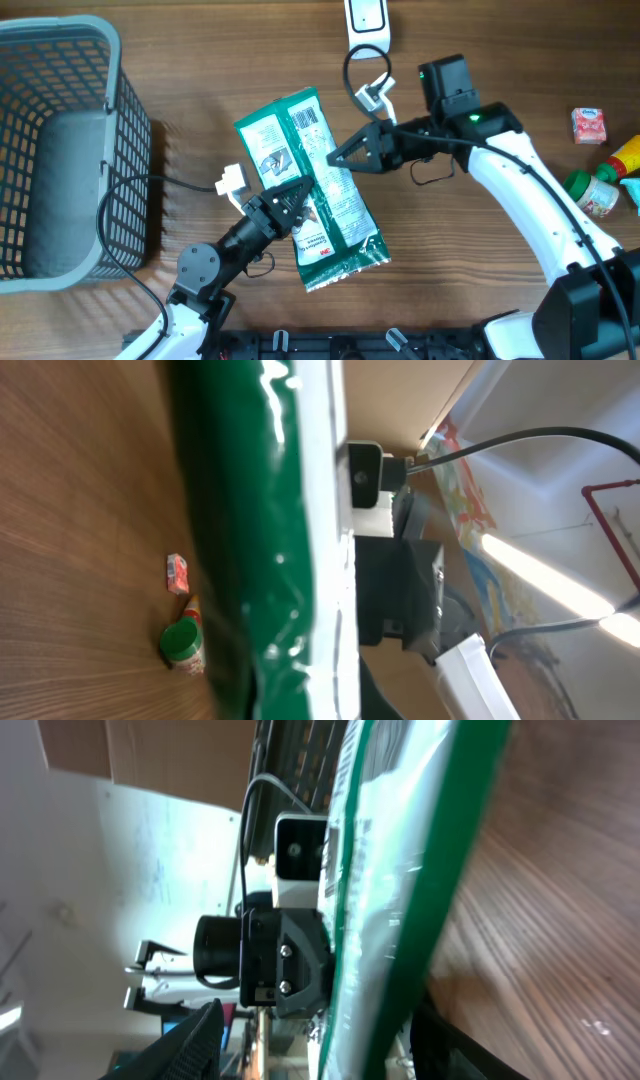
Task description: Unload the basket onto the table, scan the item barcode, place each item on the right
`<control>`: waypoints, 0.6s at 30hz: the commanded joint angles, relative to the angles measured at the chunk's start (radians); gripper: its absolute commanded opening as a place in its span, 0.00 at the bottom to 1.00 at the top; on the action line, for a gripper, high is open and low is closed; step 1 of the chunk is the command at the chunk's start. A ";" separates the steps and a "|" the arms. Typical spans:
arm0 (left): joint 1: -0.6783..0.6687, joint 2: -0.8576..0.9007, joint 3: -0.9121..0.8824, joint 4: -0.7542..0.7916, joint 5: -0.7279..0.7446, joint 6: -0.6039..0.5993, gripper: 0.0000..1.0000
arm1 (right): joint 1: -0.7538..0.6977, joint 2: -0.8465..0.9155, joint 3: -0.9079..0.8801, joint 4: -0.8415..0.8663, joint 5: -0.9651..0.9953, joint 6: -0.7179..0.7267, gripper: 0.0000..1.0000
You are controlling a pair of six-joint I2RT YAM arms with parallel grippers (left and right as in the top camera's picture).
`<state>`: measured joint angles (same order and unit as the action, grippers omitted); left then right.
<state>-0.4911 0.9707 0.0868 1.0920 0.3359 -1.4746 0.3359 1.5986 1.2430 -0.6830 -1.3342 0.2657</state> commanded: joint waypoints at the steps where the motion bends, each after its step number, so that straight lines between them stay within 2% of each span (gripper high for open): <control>1: -0.006 0.001 0.000 0.003 -0.023 0.026 0.04 | 0.053 -0.018 -0.006 0.040 0.085 0.090 0.57; 7: -0.006 0.001 0.000 0.003 -0.023 0.028 0.04 | 0.093 -0.018 -0.006 0.100 0.201 0.161 0.37; 12: -0.006 0.001 0.000 0.003 -0.023 0.028 0.04 | 0.093 -0.018 -0.006 0.149 0.216 0.186 0.31; 14: -0.006 0.001 0.000 0.002 -0.023 0.028 0.04 | 0.093 -0.018 -0.006 0.159 0.216 0.191 0.22; 15: -0.006 0.001 0.000 -0.003 -0.023 0.027 0.04 | 0.093 -0.018 -0.006 0.160 0.216 0.190 0.11; 16: -0.006 0.001 0.000 -0.009 -0.023 0.028 0.04 | 0.093 -0.018 -0.006 0.160 0.217 0.188 0.04; 18: -0.006 0.001 0.000 -0.012 -0.023 0.027 0.04 | 0.093 -0.018 -0.006 0.167 0.220 0.182 0.04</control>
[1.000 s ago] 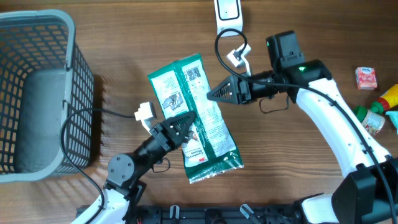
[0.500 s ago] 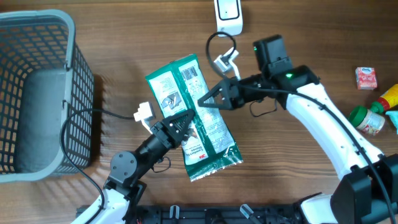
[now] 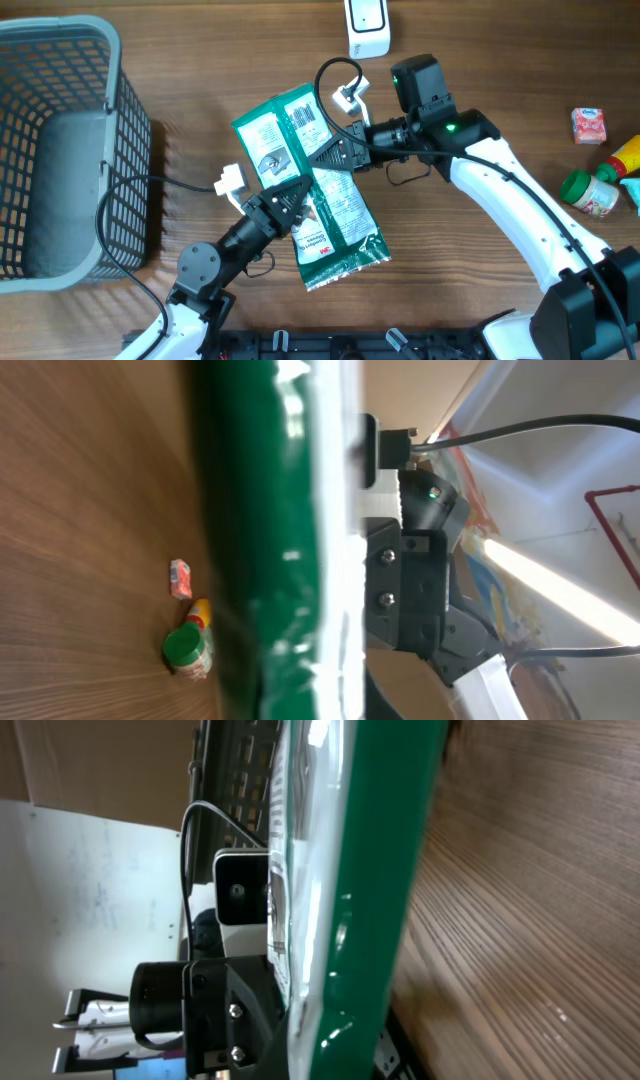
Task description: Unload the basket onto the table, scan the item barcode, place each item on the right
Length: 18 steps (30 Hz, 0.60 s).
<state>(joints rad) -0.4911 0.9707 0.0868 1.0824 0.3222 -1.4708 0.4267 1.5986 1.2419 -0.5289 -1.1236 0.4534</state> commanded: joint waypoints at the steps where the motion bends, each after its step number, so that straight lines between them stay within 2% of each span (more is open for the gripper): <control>1: -0.006 0.001 0.000 -0.003 -0.010 0.024 0.04 | 0.002 -0.018 -0.005 0.016 0.010 -0.009 0.04; 2: -0.006 0.001 0.000 -0.003 -0.009 0.024 0.05 | 0.002 -0.018 -0.005 0.017 0.013 -0.018 0.04; 3: -0.006 0.001 0.000 -0.003 -0.009 0.024 0.11 | 0.002 -0.018 -0.005 0.016 0.025 -0.045 0.04; 5: -0.006 0.001 0.000 -0.003 -0.009 0.024 0.48 | -0.003 -0.019 -0.005 0.011 0.082 -0.079 0.04; 6: -0.006 0.001 0.000 -0.005 -0.009 0.024 0.57 | -0.009 -0.019 -0.005 0.008 0.112 -0.089 0.04; 8: -0.006 0.001 0.000 -0.038 -0.009 0.024 0.85 | -0.038 -0.023 -0.005 -0.016 0.189 -0.095 0.05; 11: -0.006 0.001 0.000 -0.131 -0.010 0.024 1.00 | -0.089 -0.040 -0.005 -0.079 0.212 -0.159 0.04; 14: -0.006 0.001 0.000 -0.231 -0.037 0.024 1.00 | -0.130 -0.065 -0.005 -0.185 0.253 -0.260 0.05; 18: -0.006 0.001 0.000 -0.311 -0.070 0.024 1.00 | -0.140 -0.143 -0.005 -0.330 0.461 -0.320 0.04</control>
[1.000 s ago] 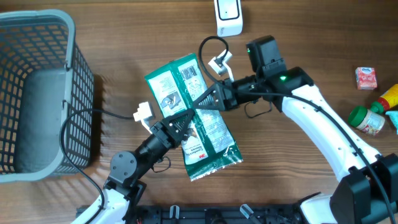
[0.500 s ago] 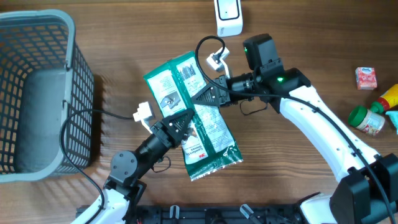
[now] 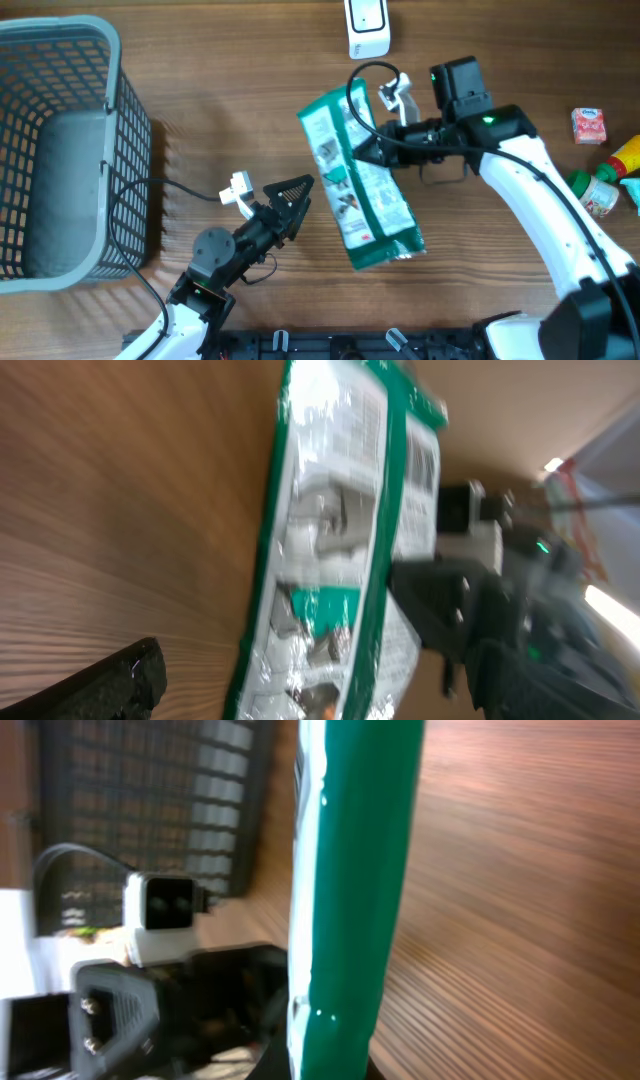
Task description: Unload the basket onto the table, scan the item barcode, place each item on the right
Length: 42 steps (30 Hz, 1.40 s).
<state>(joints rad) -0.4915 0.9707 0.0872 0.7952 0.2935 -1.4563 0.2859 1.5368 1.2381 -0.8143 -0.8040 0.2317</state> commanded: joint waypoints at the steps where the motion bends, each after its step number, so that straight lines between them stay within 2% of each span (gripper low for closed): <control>1: -0.006 0.001 0.000 -0.038 -0.048 0.009 1.00 | 0.001 -0.118 -0.001 -0.074 0.118 -0.126 0.04; 5: -0.006 0.001 0.000 -0.115 -0.077 0.009 1.00 | 0.000 -0.261 -0.001 -0.164 -0.090 -0.239 0.05; 9: -0.006 0.001 0.000 -0.165 -0.090 0.010 1.00 | 0.001 -0.392 -0.002 -0.331 -0.130 -0.337 0.04; 14: -0.006 0.001 0.000 -0.232 -0.116 0.009 1.00 | 0.001 -0.479 -0.002 -0.331 -0.216 -0.334 0.04; 19: -0.006 0.001 0.000 -0.232 -0.117 0.009 1.00 | 0.001 -0.464 -0.002 -0.347 -0.235 -0.337 0.04; 21: -0.006 0.001 0.000 -0.232 -0.117 0.009 1.00 | 0.001 -0.455 -0.002 -0.346 -0.129 -0.336 0.04; 22: -0.006 0.001 0.000 -0.232 -0.116 0.009 1.00 | 0.001 -0.452 -0.002 -0.338 -0.018 -0.323 0.04; 23: -0.006 0.001 0.000 -0.232 -0.116 0.009 1.00 | 0.001 -0.448 -0.002 -0.303 0.201 -0.235 0.04; 24: -0.006 0.001 0.000 -0.233 -0.116 0.010 1.00 | 0.001 -0.447 -0.002 -0.269 0.335 -0.173 0.04; 26: -0.006 0.001 0.000 -0.247 -0.117 0.009 1.00 | 0.001 -0.447 -0.002 -0.193 0.494 -0.145 0.04; 31: -0.006 0.001 0.000 -0.361 -0.116 0.009 1.00 | 0.001 -0.397 -0.002 -0.074 0.645 -0.233 0.04; 35: -0.006 0.001 0.000 -0.504 -0.116 0.009 1.00 | 0.001 -0.311 -0.002 -0.010 0.745 -0.231 0.04; 37: -0.006 0.001 0.000 -0.589 -0.117 0.009 1.00 | 0.001 -0.257 -0.002 0.074 0.804 -0.234 0.04; 39: -0.006 0.001 0.000 -0.698 -0.116 0.009 1.00 | 0.001 -0.177 -0.002 0.210 0.871 -0.315 0.04; 42: -0.006 0.001 0.000 -0.751 -0.116 0.009 1.00 | 0.001 -0.073 -0.002 0.359 0.954 -0.405 0.04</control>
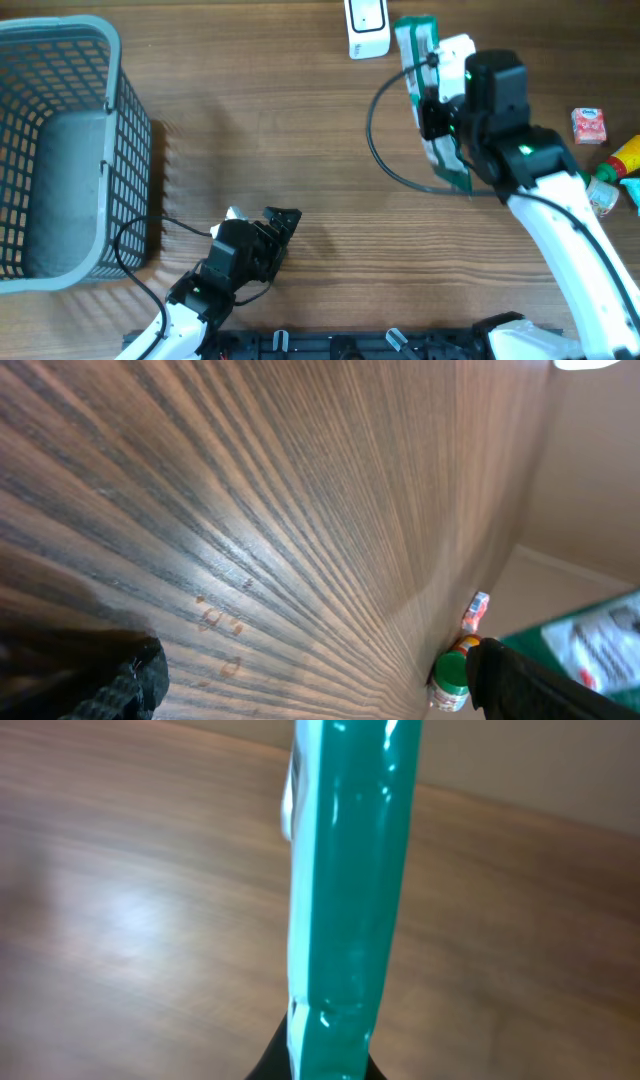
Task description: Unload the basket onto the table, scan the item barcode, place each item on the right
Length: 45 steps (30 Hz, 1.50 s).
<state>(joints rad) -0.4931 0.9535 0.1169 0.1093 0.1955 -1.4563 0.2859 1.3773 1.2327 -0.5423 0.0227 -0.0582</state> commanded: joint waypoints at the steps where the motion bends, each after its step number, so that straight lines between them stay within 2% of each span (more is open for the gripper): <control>1: -0.004 0.018 -0.030 -0.066 -0.018 0.009 1.00 | 0.001 0.114 0.004 0.124 0.148 -0.146 0.04; 5: -0.004 0.018 -0.030 -0.066 -0.018 0.009 1.00 | 0.001 0.251 0.004 0.336 0.324 -0.242 0.05; 11: -0.004 0.018 -0.030 -0.066 -0.018 0.009 1.00 | 0.007 0.446 0.004 0.677 0.394 -0.465 0.04; 16: -0.004 0.018 -0.030 -0.066 -0.018 0.009 1.00 | 0.036 0.570 0.004 0.895 0.462 -0.588 0.05; 22: -0.004 0.018 -0.030 -0.066 -0.018 0.009 1.00 | 0.080 0.765 0.015 1.201 0.525 -0.862 0.04; 27: -0.004 0.018 -0.030 -0.066 -0.018 0.009 1.00 | 0.083 0.874 0.116 1.219 0.583 -0.900 0.04; 34: -0.004 0.018 -0.030 -0.066 -0.018 0.009 1.00 | 0.084 0.892 0.146 1.223 0.575 -0.881 0.05; 37: -0.004 0.018 -0.030 -0.066 -0.016 0.009 1.00 | 0.084 0.891 0.151 1.306 0.669 -0.925 0.04; 39: -0.004 0.018 -0.030 -0.066 -0.006 0.008 1.00 | 0.074 0.880 0.154 1.352 0.696 -0.969 0.04; 45: -0.004 0.018 -0.030 -0.066 0.017 0.009 1.00 | -0.003 0.723 0.154 1.306 0.751 -0.919 0.04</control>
<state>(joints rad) -0.4927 0.9497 0.1268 0.0822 0.2031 -1.4559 0.3359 2.2356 1.3659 0.7902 0.7048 -0.9974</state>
